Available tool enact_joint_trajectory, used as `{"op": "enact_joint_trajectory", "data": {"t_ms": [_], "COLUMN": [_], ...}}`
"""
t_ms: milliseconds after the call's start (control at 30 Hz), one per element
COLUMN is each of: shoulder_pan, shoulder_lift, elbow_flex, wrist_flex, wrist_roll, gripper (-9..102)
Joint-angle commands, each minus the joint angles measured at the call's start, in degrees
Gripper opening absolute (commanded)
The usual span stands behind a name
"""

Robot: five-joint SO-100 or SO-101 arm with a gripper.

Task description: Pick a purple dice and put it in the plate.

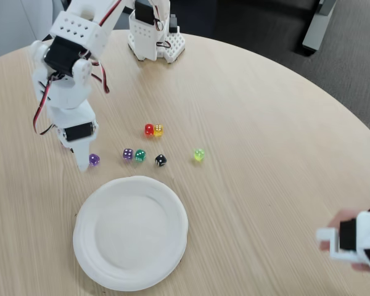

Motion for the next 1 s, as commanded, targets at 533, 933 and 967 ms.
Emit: {"op": "enact_joint_trajectory", "data": {"t_ms": [533, 933, 967], "shoulder_pan": [0.3, 0.2, 0.0], "shoulder_lift": [-5.0, -5.2, -5.2], "elbow_flex": [-0.6, -0.6, -0.6], "wrist_flex": [0.2, 0.2, 0.2], "wrist_roll": [1.8, 1.0, 1.4], "gripper": [18, 18, 18]}}
